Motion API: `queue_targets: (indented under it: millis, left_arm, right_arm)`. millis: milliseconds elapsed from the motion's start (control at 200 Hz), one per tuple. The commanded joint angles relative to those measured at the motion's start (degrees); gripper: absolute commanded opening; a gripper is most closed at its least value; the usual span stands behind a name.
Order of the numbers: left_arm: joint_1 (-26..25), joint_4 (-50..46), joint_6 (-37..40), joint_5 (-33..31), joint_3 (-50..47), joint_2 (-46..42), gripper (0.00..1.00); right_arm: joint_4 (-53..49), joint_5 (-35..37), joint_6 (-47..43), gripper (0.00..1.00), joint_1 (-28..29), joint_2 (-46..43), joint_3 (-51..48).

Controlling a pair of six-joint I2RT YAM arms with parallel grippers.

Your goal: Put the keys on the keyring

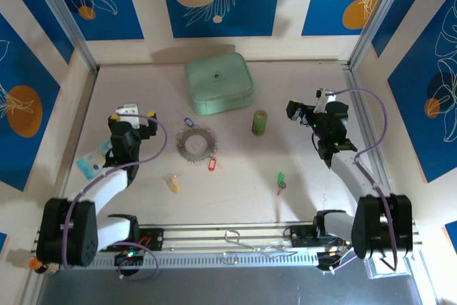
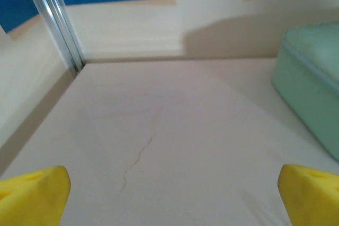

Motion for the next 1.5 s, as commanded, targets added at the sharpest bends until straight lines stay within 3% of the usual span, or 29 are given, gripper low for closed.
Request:
queue_targets:
  millis: [0,125,290,590,765,900,1155,1495]
  left_arm:
    - [0.5,-17.1,-5.6,3.3,2.8,-5.5,0.99]
    - [-0.5,-32.3,-13.4,8.8,6.3,-9.8,0.93]
    - [-3.2,-44.4,-20.6,13.1,7.5,-12.5,0.88]
    - [-10.8,-51.8,-30.4,15.9,7.7,-10.1,0.71]
    - [-18.7,-53.4,-34.9,14.0,8.8,-3.7,0.7]
    - [-21.9,-50.9,-39.5,12.3,7.5,-1.5,0.65]
    - [-24.4,-44.8,-43.9,12.0,8.3,5.2,0.45]
    - [-26.8,-41.9,-48.0,10.3,12.7,14.7,0.4]
  right_arm:
    - [-11.9,2.2,12.4,0.96,0.4,-4.2,-0.6]
    - [-21.5,-5.0,16.0,0.87,6.1,-7.2,3.0]
    - [-33.2,5.6,13.2,0.86,24.9,-8.7,9.1]
    - [-49.8,8.4,11.5,0.75,44.4,8.6,26.5]
    - [-47.8,6.5,13.2,0.69,45.8,14.2,28.7]
    - [-46.7,6.5,14.4,0.69,45.9,15.3,28.5]
    - [-44.8,7.0,16.1,0.69,45.8,14.2,25.5]
    - [-44.6,9.9,16.5,0.7,44.4,11.9,23.8]
